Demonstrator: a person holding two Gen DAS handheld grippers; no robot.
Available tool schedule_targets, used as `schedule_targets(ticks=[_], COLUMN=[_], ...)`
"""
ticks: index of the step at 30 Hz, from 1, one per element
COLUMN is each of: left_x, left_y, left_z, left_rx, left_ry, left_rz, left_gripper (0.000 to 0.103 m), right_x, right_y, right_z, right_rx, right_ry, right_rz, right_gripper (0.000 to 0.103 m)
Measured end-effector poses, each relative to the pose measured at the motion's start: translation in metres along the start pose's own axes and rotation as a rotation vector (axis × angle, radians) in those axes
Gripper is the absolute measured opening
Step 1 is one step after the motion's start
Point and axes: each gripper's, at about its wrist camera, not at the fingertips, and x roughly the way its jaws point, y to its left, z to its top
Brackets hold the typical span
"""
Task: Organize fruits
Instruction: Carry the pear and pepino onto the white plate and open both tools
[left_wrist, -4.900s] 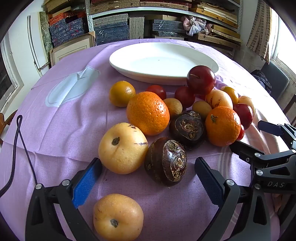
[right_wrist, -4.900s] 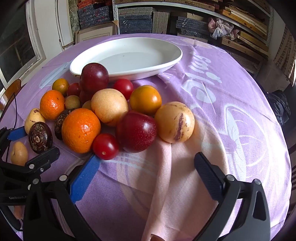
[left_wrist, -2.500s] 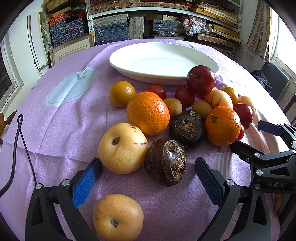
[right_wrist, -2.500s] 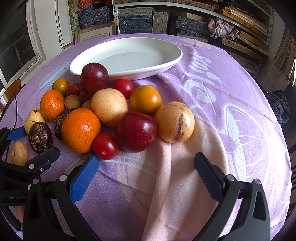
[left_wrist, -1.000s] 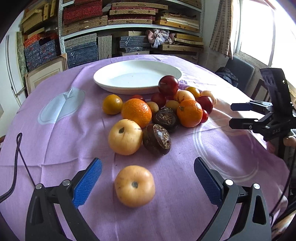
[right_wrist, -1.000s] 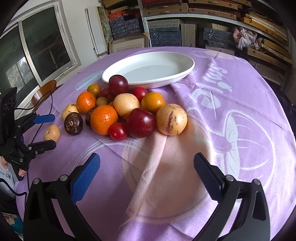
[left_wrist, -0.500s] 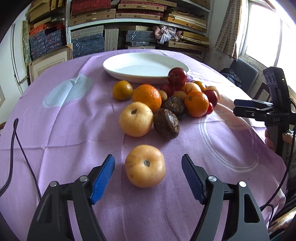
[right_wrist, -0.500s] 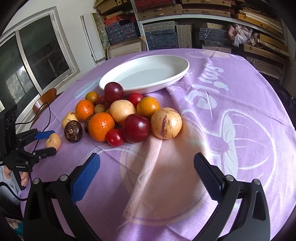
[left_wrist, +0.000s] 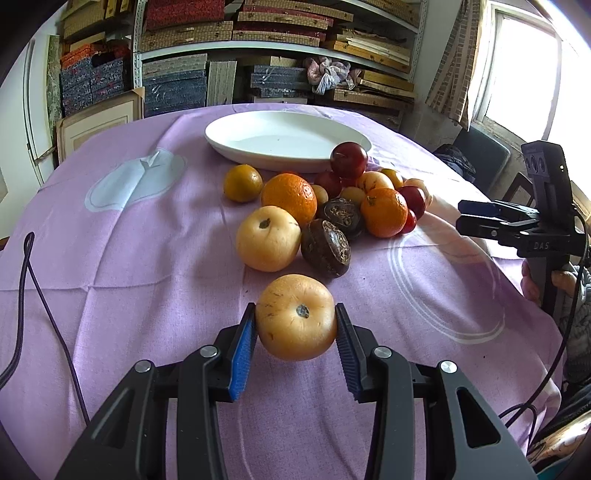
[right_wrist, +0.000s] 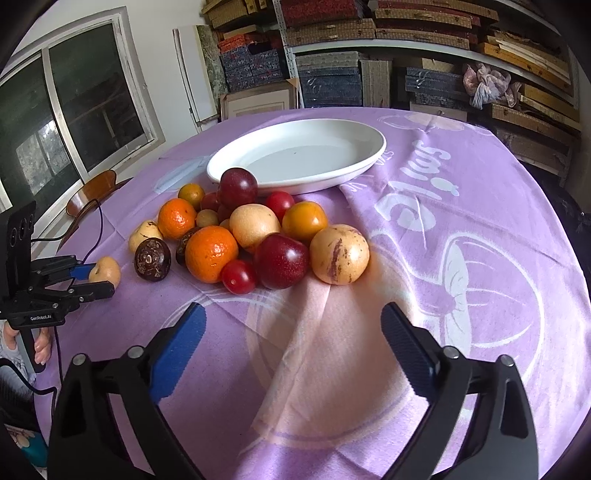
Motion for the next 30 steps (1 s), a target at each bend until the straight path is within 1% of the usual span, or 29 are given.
schedule_targets(ticks=[1,4,8,9,10,11,12,13,14,16,18,19,22,24,28,29,30], left_x=[-0.001,-0.005,-0.013,-0.013,-0.013,-0.012,-0.012,-0.011,-0.010,-0.009,-0.006,-0.003,0.002,0.006,0.009,0.010,0.011], left_y=[0.000,0.002,0.004,0.004,0.005,0.005,0.005,0.005,0.005,0.004,0.003,0.002,0.000,-0.001,-0.001,-0.001,0.000], left_z=[0.001,0.010,0.028,0.033,0.037,0.042,0.046,0.050,0.052,0.056,0.059,0.060,0.064,0.067,0.079,0.084,0.090], left_rx=[0.000,0.003,0.016,0.018,0.021,0.025,0.027,0.030,0.031,0.030,0.030,0.032,0.038,0.042,0.048,0.050,0.055], left_ry=[0.001,-0.013,-0.053,-0.059,-0.062,-0.066,-0.070,-0.073,-0.076,-0.080,-0.079,-0.076,-0.068,-0.064,-0.066,-0.068,-0.071], left_rz=[-0.002,-0.003,0.014,0.018,0.020,0.023,0.023,0.021,0.019,0.012,0.005,0.001,-0.003,-0.007,-0.002,-0.002,0.000], left_gripper=[0.041,0.042,0.042,0.042,0.042,0.042,0.042,0.042,0.042,0.042,0.042,0.042,0.042,0.042,0.042,0.042,0.042], right_x=[0.002,0.009,0.011,0.012,0.016,0.019,0.023,0.026,0.030,0.036,0.042,0.048,0.064,0.068,0.066,0.063,0.056], right_y=[-0.001,-0.012,-0.029,-0.032,-0.034,-0.036,-0.037,-0.037,-0.038,-0.036,-0.031,-0.030,-0.036,-0.039,-0.032,-0.031,-0.031], right_z=[0.003,0.015,0.036,0.040,0.044,0.046,0.049,0.050,0.051,0.051,0.051,0.052,0.052,0.051,0.045,0.045,0.048], right_rx=[0.000,0.009,0.033,0.034,0.035,0.035,0.032,0.026,0.014,-0.009,-0.042,-0.053,-0.038,-0.028,-0.055,-0.056,-0.052], right_ry=[0.015,0.044,0.040,0.044,0.056,0.065,0.076,0.083,0.089,0.103,0.109,0.127,0.167,0.160,0.149,0.142,0.116], right_rz=[0.001,-0.017,-0.034,-0.036,-0.035,-0.030,-0.025,-0.024,-0.030,-0.014,-0.029,-0.039,-0.020,-0.010,-0.013,-0.012,-0.015], right_gripper=[0.073,0.073,0.073,0.071,0.063,0.058,0.049,0.042,0.039,0.039,0.042,0.044,0.045,0.045,0.044,0.044,0.043])
